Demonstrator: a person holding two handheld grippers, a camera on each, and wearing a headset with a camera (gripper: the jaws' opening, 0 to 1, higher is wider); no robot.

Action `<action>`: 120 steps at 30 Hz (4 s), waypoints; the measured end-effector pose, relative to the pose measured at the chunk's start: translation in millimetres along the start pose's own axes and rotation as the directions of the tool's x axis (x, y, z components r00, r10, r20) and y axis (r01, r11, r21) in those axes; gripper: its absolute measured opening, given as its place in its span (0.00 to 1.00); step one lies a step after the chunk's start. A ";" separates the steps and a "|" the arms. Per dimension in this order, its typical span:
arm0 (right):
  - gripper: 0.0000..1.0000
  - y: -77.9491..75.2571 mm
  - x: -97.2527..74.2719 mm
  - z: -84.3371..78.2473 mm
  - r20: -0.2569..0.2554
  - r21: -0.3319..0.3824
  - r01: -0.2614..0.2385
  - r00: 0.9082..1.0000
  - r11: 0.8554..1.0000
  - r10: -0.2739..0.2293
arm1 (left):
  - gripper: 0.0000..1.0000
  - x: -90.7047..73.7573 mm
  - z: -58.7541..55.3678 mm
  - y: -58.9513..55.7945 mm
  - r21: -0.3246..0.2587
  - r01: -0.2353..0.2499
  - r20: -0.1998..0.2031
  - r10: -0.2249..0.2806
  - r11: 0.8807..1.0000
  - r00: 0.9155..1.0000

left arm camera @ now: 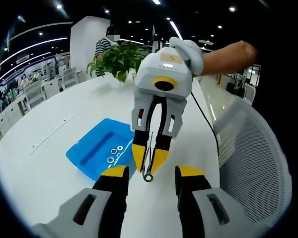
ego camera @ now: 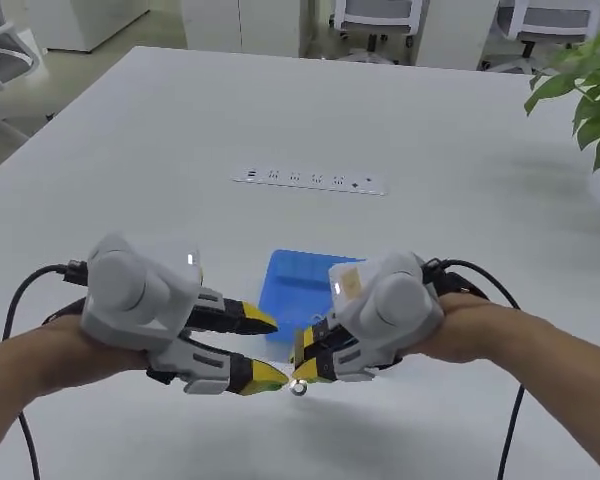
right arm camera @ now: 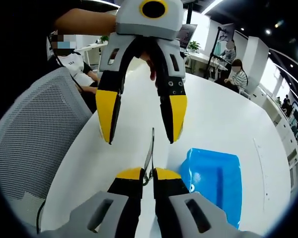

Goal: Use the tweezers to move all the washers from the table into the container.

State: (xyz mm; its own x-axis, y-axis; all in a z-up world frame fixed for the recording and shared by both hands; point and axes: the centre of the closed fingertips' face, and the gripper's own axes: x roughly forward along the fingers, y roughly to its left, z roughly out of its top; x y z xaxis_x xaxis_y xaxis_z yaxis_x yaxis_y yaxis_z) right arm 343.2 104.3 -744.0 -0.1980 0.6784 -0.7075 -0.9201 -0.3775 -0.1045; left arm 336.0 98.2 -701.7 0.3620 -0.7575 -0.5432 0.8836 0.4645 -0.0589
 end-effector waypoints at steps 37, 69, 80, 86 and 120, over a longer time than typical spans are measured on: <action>0.09 -71.1 -62.8 25.8 0.049 -0.028 0.119 0.992 0.993 -0.118 | 0.99 -17.9 4.9 2.1 -0.081 -0.122 0.039 0.126 0.989 0.991; 0.09 -112.7 -30.7 -18.0 0.033 0.024 0.169 0.985 0.985 -0.170 | 0.98 -21.3 15.2 16.9 -0.088 -0.141 0.089 0.148 0.986 0.985; 0.09 -116.7 -22.0 -36.4 0.009 0.033 0.169 0.985 0.985 -0.169 | 0.94 -21.3 21.0 24.1 -0.073 -0.137 0.097 0.144 0.988 0.985; 0.09 -115.1 -18.5 -47.2 -0.012 0.033 0.164 0.986 0.986 -0.164 | 0.91 -17.2 25.1 31.7 -0.060 -0.128 0.098 0.134 0.990 0.986; 0.10 -109.1 -15.4 -61.9 -0.001 0.027 0.148 0.989 0.989 -0.148 | 0.26 48.1 56.3 90.1 0.127 -0.084 0.054 0.078 0.988 0.996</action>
State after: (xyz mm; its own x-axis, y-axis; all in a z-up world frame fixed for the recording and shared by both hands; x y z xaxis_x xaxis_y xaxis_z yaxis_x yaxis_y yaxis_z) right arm 467.5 96.0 -764.9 -0.0587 0.7261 -0.6851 -0.9482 -0.2551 -0.1891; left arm 449.7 77.7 -685.9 0.4450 -0.7429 -0.5001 0.8806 0.4645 0.0937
